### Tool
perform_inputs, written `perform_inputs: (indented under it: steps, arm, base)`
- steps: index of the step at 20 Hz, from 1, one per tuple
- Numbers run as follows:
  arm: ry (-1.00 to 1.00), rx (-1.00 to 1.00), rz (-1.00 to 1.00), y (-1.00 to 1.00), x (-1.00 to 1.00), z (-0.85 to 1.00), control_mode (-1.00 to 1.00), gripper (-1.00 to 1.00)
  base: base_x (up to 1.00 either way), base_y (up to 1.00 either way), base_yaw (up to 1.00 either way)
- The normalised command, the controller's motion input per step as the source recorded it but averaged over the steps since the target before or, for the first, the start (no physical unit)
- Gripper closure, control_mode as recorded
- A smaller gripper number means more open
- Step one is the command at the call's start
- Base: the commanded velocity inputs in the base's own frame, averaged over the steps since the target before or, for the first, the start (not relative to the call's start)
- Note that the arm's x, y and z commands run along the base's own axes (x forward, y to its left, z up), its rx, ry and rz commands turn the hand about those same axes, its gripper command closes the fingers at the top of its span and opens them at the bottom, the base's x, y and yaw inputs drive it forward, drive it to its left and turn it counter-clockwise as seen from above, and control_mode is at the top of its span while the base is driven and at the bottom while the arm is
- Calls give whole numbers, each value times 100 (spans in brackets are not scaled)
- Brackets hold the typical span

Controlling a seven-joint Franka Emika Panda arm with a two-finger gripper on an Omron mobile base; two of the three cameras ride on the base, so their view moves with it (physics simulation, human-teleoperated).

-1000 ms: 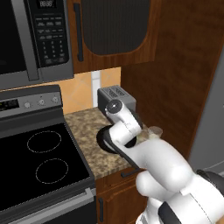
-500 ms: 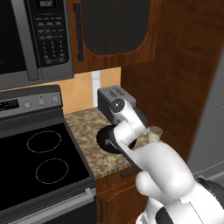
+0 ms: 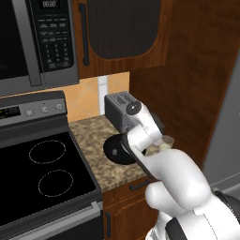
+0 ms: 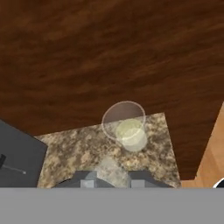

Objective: Grab a lemon wedge from the fridge and one ice cube from the ice bowl, and put them in the glass of lemonade.

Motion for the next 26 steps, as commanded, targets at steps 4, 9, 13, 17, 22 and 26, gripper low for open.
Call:
perform_inputs:
  steps: [4,9,13,17,22,26]
  arm:
    - [0,18,-17,-13,-1,1,-100,100]
    - [0,3,-12,-18,0,0,-100,100]
    - [3,-2,-10,-9,0,0,-100,100]
    - [2,0,-5,-24,0,0,-100,100]
    - [4,0,-1,-26,-5,-1,-100,100]
    - [13,-2,0,0,-1,-7,-100,100]
  base:
    - [0,0,0]
    - [0,0,0]
    - [0,0,0]
    - [0,0,0]
    - [0,0,0]
    - [0,0,0]
